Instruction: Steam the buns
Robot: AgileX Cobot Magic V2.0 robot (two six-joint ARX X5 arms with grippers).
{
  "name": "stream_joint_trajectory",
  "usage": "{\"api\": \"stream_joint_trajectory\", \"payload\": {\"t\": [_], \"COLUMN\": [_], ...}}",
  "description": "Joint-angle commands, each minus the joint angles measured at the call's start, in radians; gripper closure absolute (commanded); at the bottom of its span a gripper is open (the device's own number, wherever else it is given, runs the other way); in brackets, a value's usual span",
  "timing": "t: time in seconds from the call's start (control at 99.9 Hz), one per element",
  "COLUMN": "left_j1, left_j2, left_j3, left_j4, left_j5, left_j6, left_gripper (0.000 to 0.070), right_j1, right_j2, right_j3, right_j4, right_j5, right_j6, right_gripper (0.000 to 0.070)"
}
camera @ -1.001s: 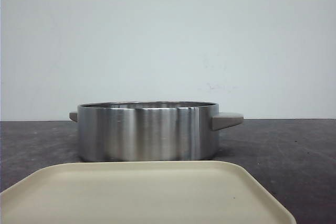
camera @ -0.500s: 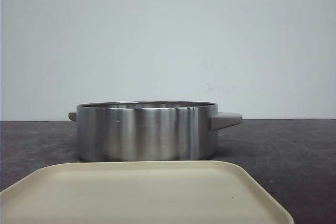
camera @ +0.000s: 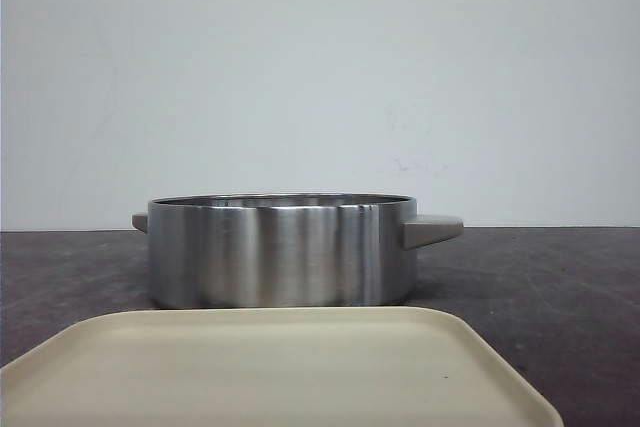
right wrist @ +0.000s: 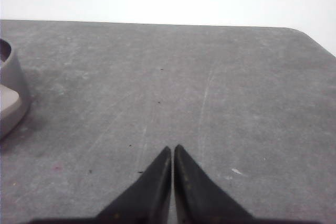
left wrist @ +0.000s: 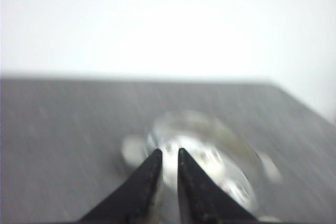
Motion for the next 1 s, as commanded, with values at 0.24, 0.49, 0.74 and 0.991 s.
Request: {"api": "stream_joint_trajectory", "payload": {"t": [0.24, 0.49, 0.74, 0.991], "left_j1": [0.237, 0.362, 0.456, 0.467], "left_j2": [-0.106, -0.121, -0.134, -0.134], "left_j3": [-0.433, -0.628, -0.684, -0.684], "left_j4": [0.274, 0.333, 0.387, 0.395], "left_j5": [0.039, 0.033, 0.019, 0.024], "left_j6": [0.079, 0.079, 0.153, 0.113], "left_gripper": [0.0697, 0.0697, 0.0697, 0.0697], "right_j1": [0.003, 0.003, 0.003, 0.003], "right_j2": [-0.001, -0.001, -0.001, -0.001], "right_j3": [-0.004, -0.004, -0.004, -0.004], "right_j4": [0.011, 0.011, 0.011, 0.011], "right_j5": [0.004, 0.005, 0.004, 0.004], "right_j6": [0.004, 0.003, 0.004, 0.004], "right_gripper": [0.0694, 0.0694, 0.0694, 0.0694]}}
